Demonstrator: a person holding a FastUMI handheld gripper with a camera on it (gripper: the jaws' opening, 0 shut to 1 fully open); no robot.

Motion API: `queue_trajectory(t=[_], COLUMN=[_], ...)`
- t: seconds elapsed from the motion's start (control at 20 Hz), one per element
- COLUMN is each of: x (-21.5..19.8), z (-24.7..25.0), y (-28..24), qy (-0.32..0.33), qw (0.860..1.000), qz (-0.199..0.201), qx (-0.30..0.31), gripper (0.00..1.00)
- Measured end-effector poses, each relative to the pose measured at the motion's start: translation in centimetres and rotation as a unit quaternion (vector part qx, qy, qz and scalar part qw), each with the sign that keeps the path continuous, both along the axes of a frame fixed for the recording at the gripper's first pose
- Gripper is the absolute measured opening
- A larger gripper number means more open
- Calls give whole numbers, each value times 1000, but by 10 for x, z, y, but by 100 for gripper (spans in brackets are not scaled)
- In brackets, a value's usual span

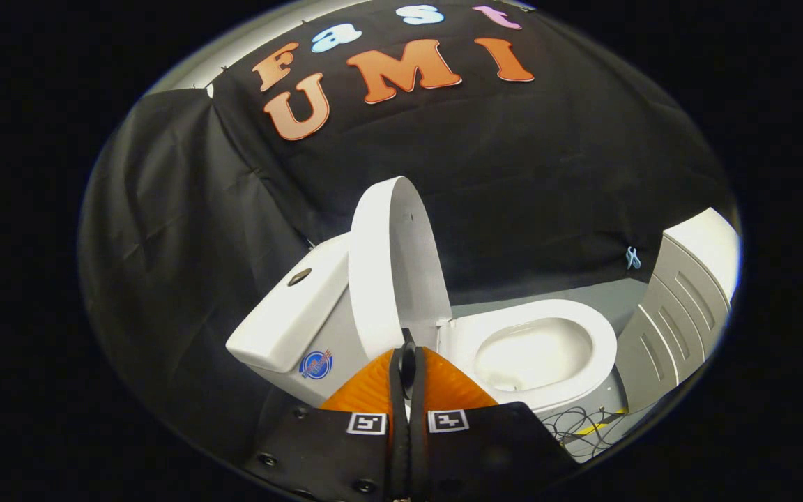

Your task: Open the toilet lid.

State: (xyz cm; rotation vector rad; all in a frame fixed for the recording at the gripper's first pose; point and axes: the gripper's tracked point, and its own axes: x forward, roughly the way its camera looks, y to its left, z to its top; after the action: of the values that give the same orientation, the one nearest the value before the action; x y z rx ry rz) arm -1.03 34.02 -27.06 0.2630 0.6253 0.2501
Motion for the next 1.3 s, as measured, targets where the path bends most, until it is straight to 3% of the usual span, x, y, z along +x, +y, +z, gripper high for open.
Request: queue_trajectory(t=[0.75, 1.3], x=[-6, -8], z=[-1, -2], y=[74, 86], qy=[-36, -61], qw=[996, 991], qz=[53, 59], qx=[-55, -105], gripper=[8, 8])
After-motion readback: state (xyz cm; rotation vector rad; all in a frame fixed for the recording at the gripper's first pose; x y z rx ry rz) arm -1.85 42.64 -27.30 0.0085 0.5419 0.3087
